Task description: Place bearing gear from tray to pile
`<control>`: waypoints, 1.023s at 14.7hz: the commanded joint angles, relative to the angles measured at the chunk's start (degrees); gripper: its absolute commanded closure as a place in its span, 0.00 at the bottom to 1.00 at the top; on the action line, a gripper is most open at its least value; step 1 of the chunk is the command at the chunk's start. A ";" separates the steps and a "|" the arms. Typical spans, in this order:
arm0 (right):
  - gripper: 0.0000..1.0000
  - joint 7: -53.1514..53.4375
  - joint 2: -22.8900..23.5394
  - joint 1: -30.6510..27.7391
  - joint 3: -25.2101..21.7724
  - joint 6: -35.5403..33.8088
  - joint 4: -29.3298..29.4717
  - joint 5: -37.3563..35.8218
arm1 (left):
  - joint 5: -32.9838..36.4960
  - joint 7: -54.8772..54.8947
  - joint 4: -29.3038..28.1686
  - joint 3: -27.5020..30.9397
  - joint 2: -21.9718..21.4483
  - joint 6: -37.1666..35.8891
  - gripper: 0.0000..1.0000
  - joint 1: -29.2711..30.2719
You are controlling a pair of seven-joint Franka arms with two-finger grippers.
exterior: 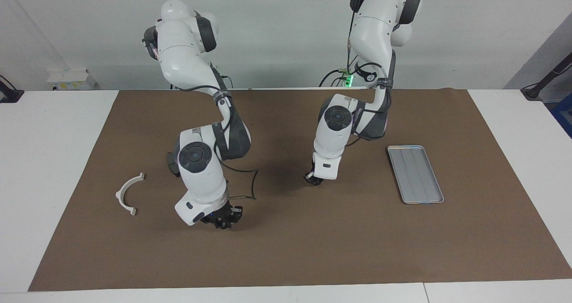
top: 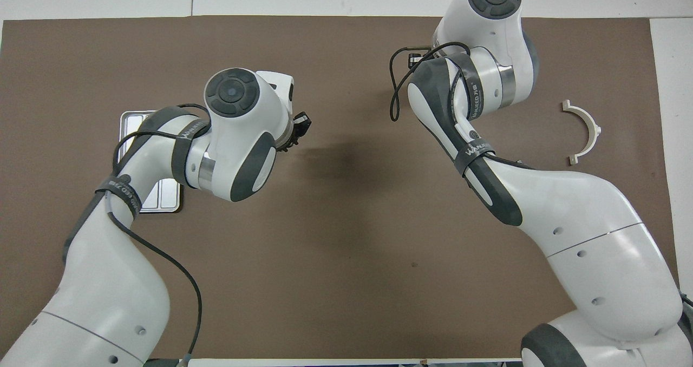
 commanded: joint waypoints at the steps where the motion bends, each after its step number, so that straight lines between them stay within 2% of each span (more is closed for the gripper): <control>1: 1.00 -2.64 1.06 -1.33 0.68 1.33 0.31 0.49 | 0.03 -1.12 3.22 1.02 1.63 -2.00 1.00 -0.64; 6: 1.00 -4.13 2.47 -2.47 0.41 2.91 0.31 0.40 | 0.56 -2.44 2.35 1.11 1.63 -1.38 1.00 -1.16; 7: 1.00 -5.01 2.82 -2.91 0.41 2.91 0.31 0.40 | 0.56 -2.79 2.26 1.29 1.55 -1.38 0.78 -1.51; 8: 1.00 -5.80 2.82 -3.17 0.41 2.91 0.31 0.40 | 0.64 -3.14 2.17 1.29 1.55 -1.47 0.19 -1.52; 9: 1.00 -6.16 2.82 -3.53 0.41 2.91 0.31 0.40 | 1.60 -3.23 2.25 1.29 1.46 -1.56 0.00 -1.52; 12: 1.00 -5.99 2.82 -3.71 0.41 2.91 0.22 0.40 | 3.72 -2.71 2.69 1.46 1.20 -1.21 0.00 -0.29; 15: 1.00 -5.81 2.21 -3.27 0.24 0.55 0.39 0.14 | 3.90 -2.53 4.27 1.29 0.76 -1.47 0.00 3.75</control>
